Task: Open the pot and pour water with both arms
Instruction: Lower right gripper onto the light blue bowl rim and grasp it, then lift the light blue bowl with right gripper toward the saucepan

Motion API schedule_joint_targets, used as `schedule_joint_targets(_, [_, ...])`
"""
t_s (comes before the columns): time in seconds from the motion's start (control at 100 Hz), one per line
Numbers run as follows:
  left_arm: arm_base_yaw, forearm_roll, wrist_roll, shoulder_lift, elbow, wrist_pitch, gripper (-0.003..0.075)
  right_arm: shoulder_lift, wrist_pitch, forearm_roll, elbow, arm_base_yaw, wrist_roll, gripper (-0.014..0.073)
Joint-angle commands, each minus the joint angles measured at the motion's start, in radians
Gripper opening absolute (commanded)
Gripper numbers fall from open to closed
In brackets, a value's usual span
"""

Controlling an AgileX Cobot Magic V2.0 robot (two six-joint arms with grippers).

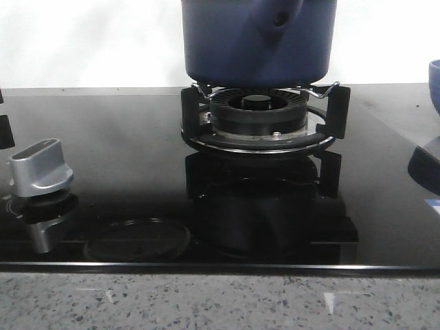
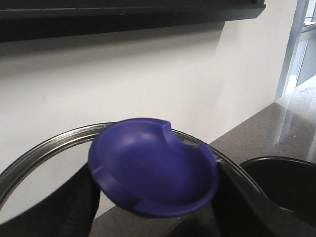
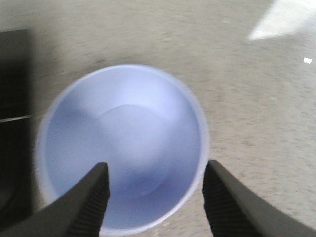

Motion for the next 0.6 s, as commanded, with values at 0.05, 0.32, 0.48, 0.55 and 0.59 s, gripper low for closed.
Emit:
schedule_joint_targets(0.05, [0.003,-0.085,-0.010,-0.057,-0.035,0.032,0.0304,0.047,-0.019,-0.026,-0.052,-0.084,-0.024,0.0383])
schedule_joint_targets(0.32, [0.005,-0.085,-0.010,-0.057,-0.035,0.032,0.0304,0.149,-0.047,0.103,-0.052,-0.187,-0.082,0.0383])
schedule_joint_targets(0.48, [0.005,-0.085,-0.010,-0.057,-0.035,0.032,0.0304,0.204,-0.056,0.170,-0.052,-0.190,-0.119,0.0383])
schedule_joint_targets(0.55, [0.005,-0.085,-0.010,-0.057,-0.035,0.032,0.0304,0.230,-0.056,0.177,-0.052,-0.190,-0.123,0.0383])
schedule_joint_targets(0.59, [0.005,-0.085,-0.010,-0.057,-0.035,0.032,0.0304,0.244,-0.056,0.177,-0.052,-0.190,-0.123,0.0383])
